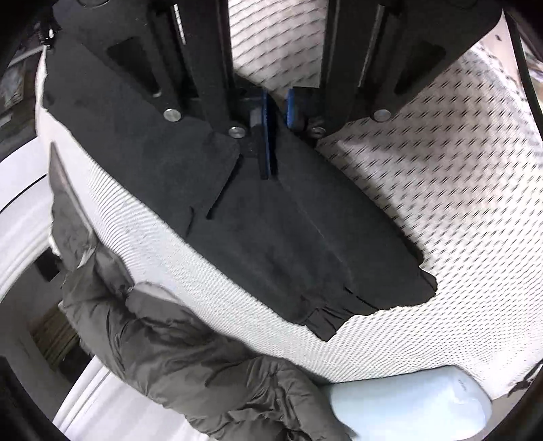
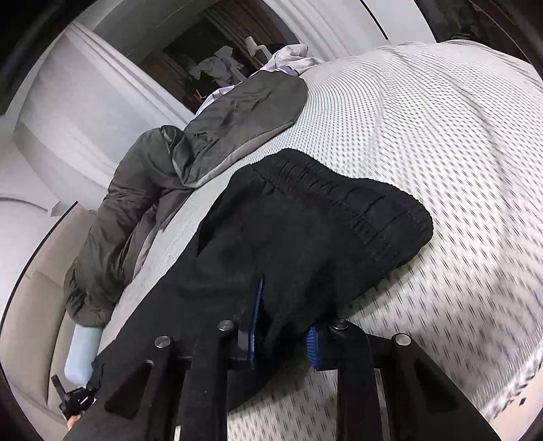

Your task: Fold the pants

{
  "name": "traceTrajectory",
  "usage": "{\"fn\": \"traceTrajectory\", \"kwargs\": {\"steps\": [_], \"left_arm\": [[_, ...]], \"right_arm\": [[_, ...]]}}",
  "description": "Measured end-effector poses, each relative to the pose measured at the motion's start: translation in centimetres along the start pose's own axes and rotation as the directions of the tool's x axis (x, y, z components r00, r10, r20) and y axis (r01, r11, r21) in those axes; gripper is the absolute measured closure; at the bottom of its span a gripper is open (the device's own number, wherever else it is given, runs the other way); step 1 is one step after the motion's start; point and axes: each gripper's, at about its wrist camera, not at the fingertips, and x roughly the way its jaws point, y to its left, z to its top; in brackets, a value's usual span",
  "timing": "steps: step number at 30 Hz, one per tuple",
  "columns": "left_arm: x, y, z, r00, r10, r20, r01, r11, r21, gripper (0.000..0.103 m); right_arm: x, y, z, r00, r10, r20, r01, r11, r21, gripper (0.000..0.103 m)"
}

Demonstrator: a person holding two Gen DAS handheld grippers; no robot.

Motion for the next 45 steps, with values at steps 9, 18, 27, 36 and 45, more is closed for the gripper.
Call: {"fn": "traceTrajectory", "kwargs": {"steps": [9,18,27,36,45], "left_arm": [[-4.0,1.0,-0.6,0.997,0.048,0.065,-0.047,0.999,-0.021,0.05],[-4.4,-5.3,-2.6,0.996,-0.076,0.04,0.069,0.985,0.158,0.02],[-4.0,-12.1,-6.3,0.991,-0.132,-0.021,0.131,0.925,0.356,0.006],[-2.2,-19.8,-11.9,0.97,-0.196,-0.141,0.242,0.792,0.561,0.001],[1.4,-21.6,-14.7,0.98,-0.074,-0.184,0.177,0.743,0.645,0.001]], "right_arm": [[-2.6,-3.1,-0.5,1.0,0.021,0.019,-0.023,0.992,0.127,0.054],[-3.4,-5.3,-0.3,0.998,-0.011,0.064,-0.002,0.98,0.201,0.08],[-7.1,-5.2,-0.2,0.975,-0.18,0.131,0.161,0.977,0.14,0.041],[-0.8,1.2,8.6,0.99,-0.134,-0.048,0.124,0.977,-0.176,0.018],[9.4,4.2,12.2,0.929,-0.307,-0.207,0.188,0.872,-0.452,0.023]]}}
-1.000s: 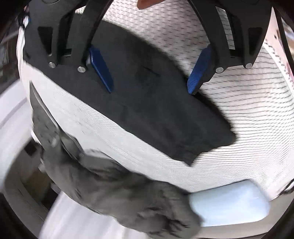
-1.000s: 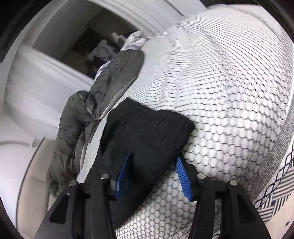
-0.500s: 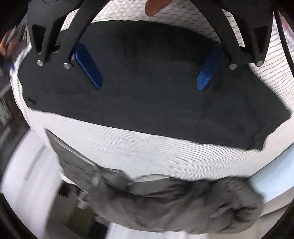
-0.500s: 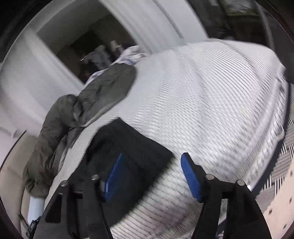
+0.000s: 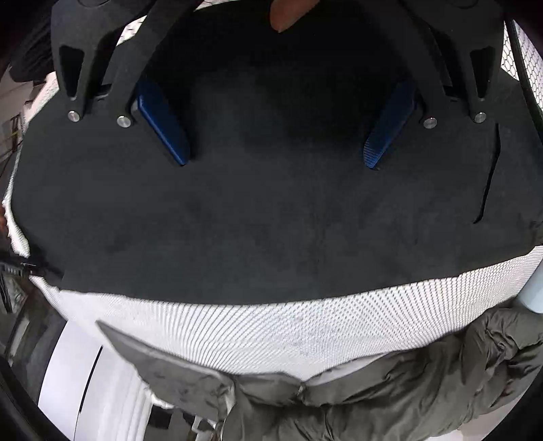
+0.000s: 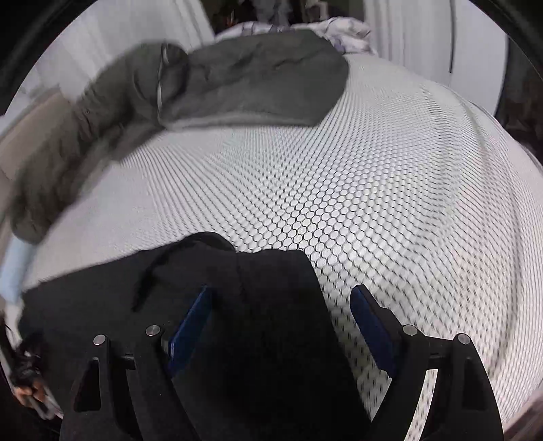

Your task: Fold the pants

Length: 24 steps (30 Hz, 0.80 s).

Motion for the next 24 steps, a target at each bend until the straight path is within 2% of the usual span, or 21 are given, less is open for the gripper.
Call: {"fn": "traceTrajectory", "kwargs": {"steps": [1,3,4,6,8,10,11,12,15,16,17,19,21,24], "left_arm": [[0.3,0.0,-0.1,1.0,0.003,-0.009,-0.003,1.0,0.005,0.001],[0.4,0.0,-0.3,1.0,0.002,-0.015,-0.002,1.0,0.003,0.001],[0.5,0.1,-0.3,1.0,0.002,-0.015,-0.002,1.0,0.0,0.001],[0.6,0.1,-0.4,1.0,0.004,-0.019,-0.004,1.0,0.006,0.001],[0.7,0.3,-0.6,1.0,0.002,-0.023,-0.002,1.0,0.011,0.001],[0.8,0.6,-0.5,0.999,0.003,-0.032,-0.003,1.0,0.01,0.001],[0.9,0.6,-0.4,0.999,0.008,-0.036,-0.008,1.0,0.01,0.001],[0.9,0.7,-0.2,0.999,0.012,-0.037,-0.011,1.0,0.008,0.001],[0.1,0.7,0.0,0.999,0.033,-0.026,-0.033,0.999,-0.009,0.001],[-0.3,0.6,0.0,1.0,0.026,-0.018,-0.026,1.0,-0.013,0.001],[-1.1,0.4,0.0,1.0,0.01,0.007,-0.01,1.0,-0.019,0.001],[-2.2,-0.1,0.3,0.998,-0.011,0.061,0.013,1.0,-0.027,0.001],[-3.1,-1.6,0.5,0.993,-0.057,0.105,0.059,0.998,-0.01,0.001],[-3.0,-5.0,0.5,0.988,-0.102,0.116,0.096,0.994,0.053,0.001]], "right_arm": [[0.5,0.3,0.1,1.0,-0.015,-0.011,0.015,1.0,-0.025,0.051],[0.6,1.4,0.0,0.999,-0.035,-0.002,0.035,0.995,-0.098,0.059],[0.1,2.0,-0.1,0.998,-0.048,0.035,0.052,0.99,-0.133,0.07],[-1.2,2.5,-0.3,0.993,-0.058,0.105,0.075,0.983,-0.165,0.071],[-1.8,2.2,0.0,0.983,-0.09,0.16,0.114,0.982,-0.149,0.07],[-0.4,1.5,0.0,0.981,-0.152,0.124,0.168,0.976,-0.135,0.063],[0.5,1.3,0.0,0.98,-0.174,0.093,0.185,0.974,-0.133,0.055],[0.8,1.2,-0.1,0.979,-0.186,0.086,0.196,0.972,-0.131,0.053],[-0.8,1.5,-0.7,0.971,-0.191,0.147,0.205,0.975,-0.086,0.047],[-2.1,1.8,-1.2,0.964,-0.197,0.181,0.213,0.974,-0.072,0.039],[-3.7,2.3,-2.0,0.955,-0.192,0.226,0.21,0.976,-0.059,0.023],[-6.1,4.0,-3.6,0.946,-0.14,0.292,0.163,0.985,-0.058,0.001],[-7.9,5.7,-5.7,0.945,-0.06,0.321,0.095,0.991,-0.094,0.0],[-8.2,9.3,-8.8,0.954,0.029,0.299,0.022,0.986,-0.167,0.0]]}}
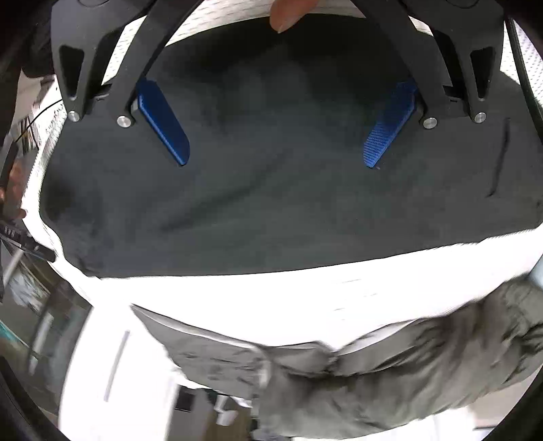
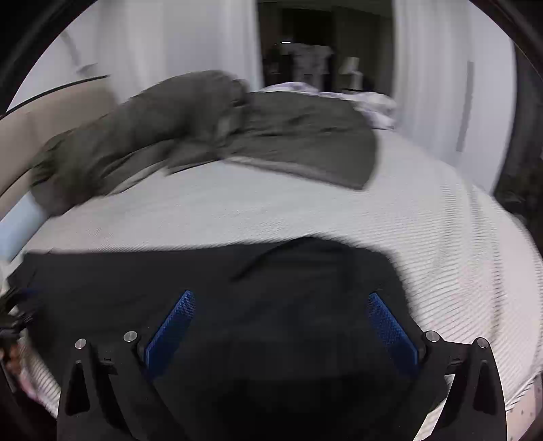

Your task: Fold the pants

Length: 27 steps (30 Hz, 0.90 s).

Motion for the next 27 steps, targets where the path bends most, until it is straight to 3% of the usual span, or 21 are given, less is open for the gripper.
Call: {"fn": "traceTrajectory", "kwargs": {"steps": [3,5,8,10,15,18,22,24,27], "left_arm": [[0.9,-3.1,-1.0,0.999,-0.027,-0.018,0.028,0.998,0.061,0.001],[1.7,-5.1,-2.1,0.997,-0.06,-0.054,0.065,0.993,0.102,0.001],[2.6,-6.9,-3.9,0.996,-0.036,-0.079,0.049,0.985,0.167,0.001],[3.0,-7.0,-4.6,0.995,-0.028,-0.097,0.046,0.981,0.187,0.001],[2.7,-7.1,-5.6,0.994,-0.045,-0.104,0.064,0.98,0.187,0.001],[2.8,-6.6,-5.6,0.993,-0.054,-0.101,0.072,0.979,0.192,0.001],[2.9,-6.1,-5.3,0.994,-0.061,-0.092,0.078,0.977,0.196,0.0],[2.9,-6.1,-5.2,0.994,-0.059,-0.094,0.077,0.978,0.193,0.0],[3.0,-5.9,-4.9,0.994,-0.051,-0.099,0.069,0.98,0.188,0.0]], "right_arm": [[1.2,5.1,-2.1,0.99,0.123,-0.066,-0.125,0.992,-0.031,0.0],[2.1,7.9,-3.7,0.983,0.16,-0.095,-0.168,0.983,-0.077,0.0],[3.9,11.6,-6.3,0.973,0.156,-0.171,-0.189,0.962,-0.197,0.0],[5.1,13.1,-8.0,0.977,0.104,-0.188,-0.156,0.946,-0.284,0.001],[4.7,11.4,-8.8,0.979,0.104,-0.175,-0.155,0.938,-0.309,0.001],[4.0,8.4,-9.3,0.989,0.026,-0.146,-0.067,0.956,-0.284,0.001],[3.3,2.0,-9.1,0.98,-0.175,-0.092,0.157,0.972,-0.176,0.003],[3.0,0.5,-9.0,0.989,-0.125,-0.083,0.114,0.985,-0.129,0.002],[3.4,2.3,-9.4,0.972,-0.228,-0.052,0.212,0.952,-0.221,0.001]]}}
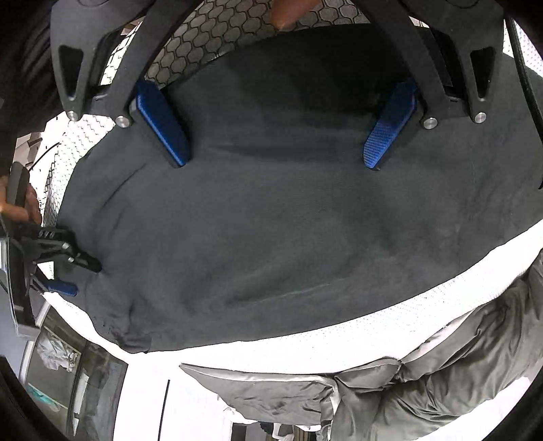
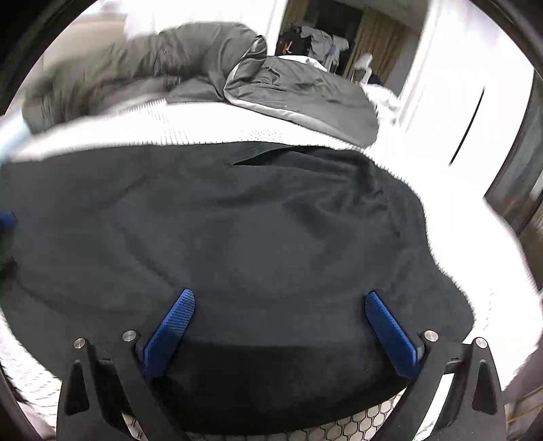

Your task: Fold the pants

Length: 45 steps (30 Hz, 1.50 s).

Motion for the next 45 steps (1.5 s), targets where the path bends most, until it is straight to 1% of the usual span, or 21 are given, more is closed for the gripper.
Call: {"fn": "traceTrajectory", "kwargs": {"steps": [2,4,5,7,8,9,11,12,13,15,19,22,26,29,30,32,34,37,39,41,45], "left_arm": [[-0.4,0.0,0.2,1.0,0.006,0.004,-0.006,1.0,-0.009,0.0],[-1.3,-0.4,0.2,1.0,-0.007,0.024,0.007,1.0,0.004,0.001],[-1.8,-0.7,0.2,0.999,-0.024,0.04,0.023,1.0,0.017,0.001],[-1.8,-1.5,0.2,0.999,-0.034,0.04,0.033,0.999,0.039,0.001],[-1.3,-1.9,0.0,1.0,-0.022,0.019,0.02,0.998,0.059,0.001],[-0.9,-2.0,-0.1,1.0,-0.012,0.007,0.012,0.997,0.072,0.001],[-0.4,-1.7,-0.2,1.0,-0.008,-0.012,0.009,0.997,0.076,0.0],[-0.4,-1.3,-0.3,1.0,-0.006,-0.016,0.007,0.998,0.065,0.0],[-0.4,-0.9,-0.3,1.0,-0.006,-0.015,0.007,0.999,0.048,0.0],[-0.7,0.1,-0.4,1.0,-0.006,-0.014,0.007,1.0,0.017,0.0],[-1.2,1.4,-0.3,1.0,0.0,-0.006,0.0,0.999,-0.038,0.001],[-2.1,0.6,0.2,0.998,-0.059,0.032,0.06,0.998,-0.036,0.001],[-1.4,-2.3,0.7,0.989,-0.139,0.041,0.138,0.99,0.012,0.001],[-0.2,-4.2,0.5,0.996,-0.092,0.009,0.091,0.993,0.074,0.001],[-0.1,-4.5,0.3,0.997,-0.08,0.005,0.079,0.993,0.092,0.001],[-0.1,-4.7,-0.1,0.996,-0.083,-0.014,0.084,0.988,0.129,0.001],[-0.3,-4.6,-0.5,0.996,-0.091,-0.023,0.093,0.982,0.164,0.001],[-1.0,-4.0,-0.9,0.994,-0.105,-0.015,0.106,0.983,0.148,0.001],[-1.9,-3.7,-0.6,0.99,-0.138,0.012,0.137,0.986,0.1,0.001],[-1.8,-3.8,0.0,0.987,-0.159,0.026,0.157,0.985,0.068,0.001],[0.4,-5.2,0.5,0.995,-0.095,-0.025,0.097,0.988,0.122,0.001]], "right_arm": [[-1.0,1.5,0.5,1.0,-0.024,0.016,0.024,1.0,-0.004,0.001],[-2.1,2.5,1.1,0.993,0.109,0.039,-0.111,0.993,0.046,0.0],[-2.5,3.1,1.3,0.977,0.206,0.049,-0.209,0.975,0.069,0.0],[-3.2,5.6,1.5,0.926,0.373,0.049,-0.376,0.923,0.077,0.0],[-3.2,7.1,1.5,0.905,0.423,0.033,-0.425,0.904,0.045,0.0],[-3.2,8.7,1.5,0.896,0.445,0.012,-0.445,0.896,-0.003,0.0],[-3.4,11.1,1.2,0.92,0.391,-0.008,-0.388,0.912,-0.13,0.0],[-3.5,11.4,1.0,0.924,0.381,-0.007,-0.377,0.911,-0.168,0.0],[-3.8,11.1,0.6,0.917,0.399,-0.014,-0.396,0.902,-0.17,0.0],[-3.7,8.9,0.0,0.91,0.414,-0.035,-0.415,0.901,-0.124,0.0],[-4.1,4.6,-1.6,0.956,0.293,-0.027,-0.293,0.956,-0.021,0.001],[-5.2,3.5,-1.8,0.952,0.304,0.021,-0.305,0.949,0.087,0.0],[-5.7,5.7,0.2,0.913,0.397,0.091,-0.403,0.913,0.064,0.0],[-4.7,8.5,0.5,0.896,0.442,0.035,-0.443,0.896,0.033,0.001],[-3.9,9.3,0.2,0.912,0.411,-0.012,-0.411,0.912,0.0,0.001],[-3.6,9.2,-0.1,0.937,0.35,-0.006,-0.349,0.935,-0.061,0.001],[-4.0,7.7,-0.4,0.95,0.313,0.002,-0.313,0.949,-0.044,0.0],[-4.4,5.1,-0.7,0.957,0.288,0.025,-0.289,0.955,0.062,0.0],[-5.1,5.0,-1.1,0.951,0.304,0.049,-0.307,0.947,0.095,0.0],[-5.1,6.6,-0.8,0.942,0.332,0.059,-0.335,0.941,0.049,0.0],[-4.1,10.1,-0.5,0.956,0.292,0.021,-0.289,0.953,-0.096,0.0]]}}
